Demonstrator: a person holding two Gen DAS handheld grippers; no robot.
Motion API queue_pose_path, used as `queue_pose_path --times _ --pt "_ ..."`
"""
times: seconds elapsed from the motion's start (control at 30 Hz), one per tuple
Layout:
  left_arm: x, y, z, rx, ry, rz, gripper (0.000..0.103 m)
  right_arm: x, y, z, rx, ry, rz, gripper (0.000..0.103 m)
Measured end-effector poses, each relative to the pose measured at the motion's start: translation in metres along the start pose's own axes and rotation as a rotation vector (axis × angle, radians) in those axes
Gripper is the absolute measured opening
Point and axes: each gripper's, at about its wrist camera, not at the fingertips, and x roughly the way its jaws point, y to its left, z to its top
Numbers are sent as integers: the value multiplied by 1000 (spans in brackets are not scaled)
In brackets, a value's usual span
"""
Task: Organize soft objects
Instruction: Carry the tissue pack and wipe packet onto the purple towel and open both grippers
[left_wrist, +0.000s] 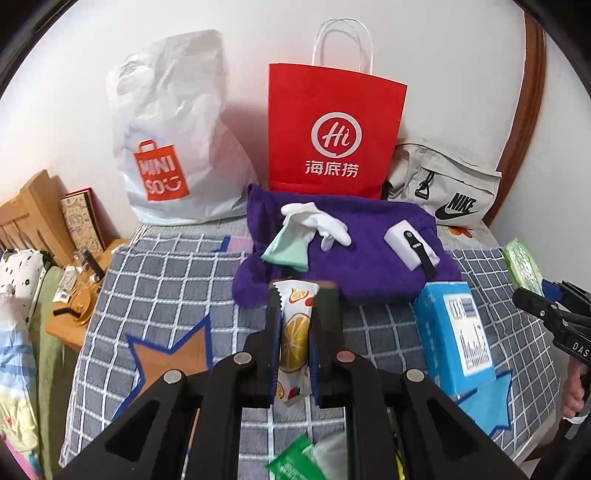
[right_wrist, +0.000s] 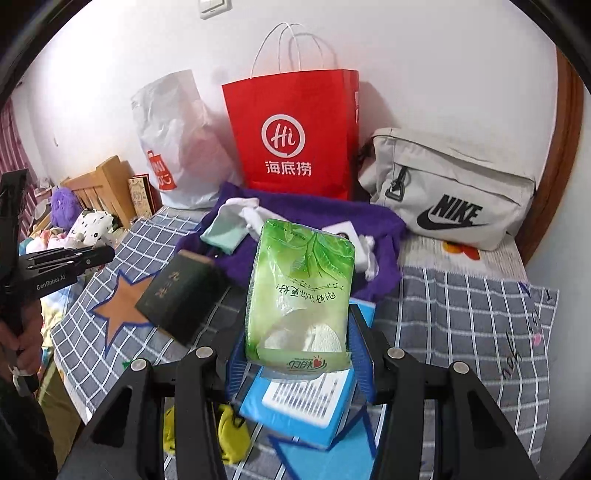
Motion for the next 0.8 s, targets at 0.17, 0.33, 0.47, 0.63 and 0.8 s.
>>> queue_pose_path --times 0.17,0.33,0.47,0.63,0.8 --pt "24 -6 21 7 18 -23 13 21 -8 18 -1 1 9 48" --pt "49 -6 43 4 37 -24 13 51 -16 37 -6 21 22 48" --pt "70 -3 55 -19 59 -35 13 75 -24 50 -6 34 20 48" --pt "100 -2 69 -29 95 -64 13 107 -37 61 1 77 25 48" --pt "129 2 76 -51 147 -70 14 138 -45 66 -16 119 16 49"
